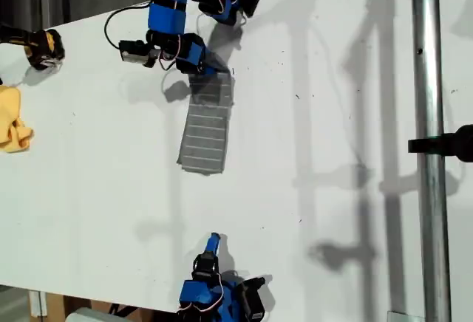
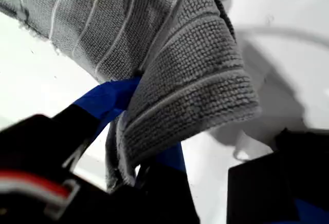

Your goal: Grasp corners of a towel and fold twice.

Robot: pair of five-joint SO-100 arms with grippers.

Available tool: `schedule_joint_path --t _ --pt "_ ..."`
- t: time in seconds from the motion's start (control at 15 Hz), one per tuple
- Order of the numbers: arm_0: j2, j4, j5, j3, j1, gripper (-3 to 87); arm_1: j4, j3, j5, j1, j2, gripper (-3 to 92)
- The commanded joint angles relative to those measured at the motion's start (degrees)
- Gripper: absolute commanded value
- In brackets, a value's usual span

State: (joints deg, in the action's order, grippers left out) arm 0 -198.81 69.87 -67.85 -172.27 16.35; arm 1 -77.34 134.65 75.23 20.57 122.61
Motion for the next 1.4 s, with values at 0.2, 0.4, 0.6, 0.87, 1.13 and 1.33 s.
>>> schedule_joint_path --t 0.2,0.4,0.6,0.87,1.13,1.33 --pt "-0.4 -0.3 -0.4 0.6 -0.4 -0.9 -3.4 2.8 7.5 -6.2 9.5 -0.1" --pt "-0.4 -0.3 -0.4 1.0 -0.4 -0.9 4.0 -8.3 -0.4 -4.6 7.0 -0.1" --pt "-0.4 -0.3 -0.4 1.2 -0.6 -0.9 7.0 -23.6 -6.5 -3.2 -6.8 -0.1" --pt "-0.4 0.3 -0.5 1.8 -1.0 -0.9 11.2 -40.1 -11.0 -3.8 -27.2 -0.1" --pt "-0.4 0.4 -0.8 1.9 -1.2 -0.9 13.2 -52.6 -12.8 -5.4 -42.0 -0.1" --pt "-0.4 0.4 -0.9 1.8 -1.2 -0.9 17.5 -54.3 -13.1 -5.2 -47.5 -0.1"
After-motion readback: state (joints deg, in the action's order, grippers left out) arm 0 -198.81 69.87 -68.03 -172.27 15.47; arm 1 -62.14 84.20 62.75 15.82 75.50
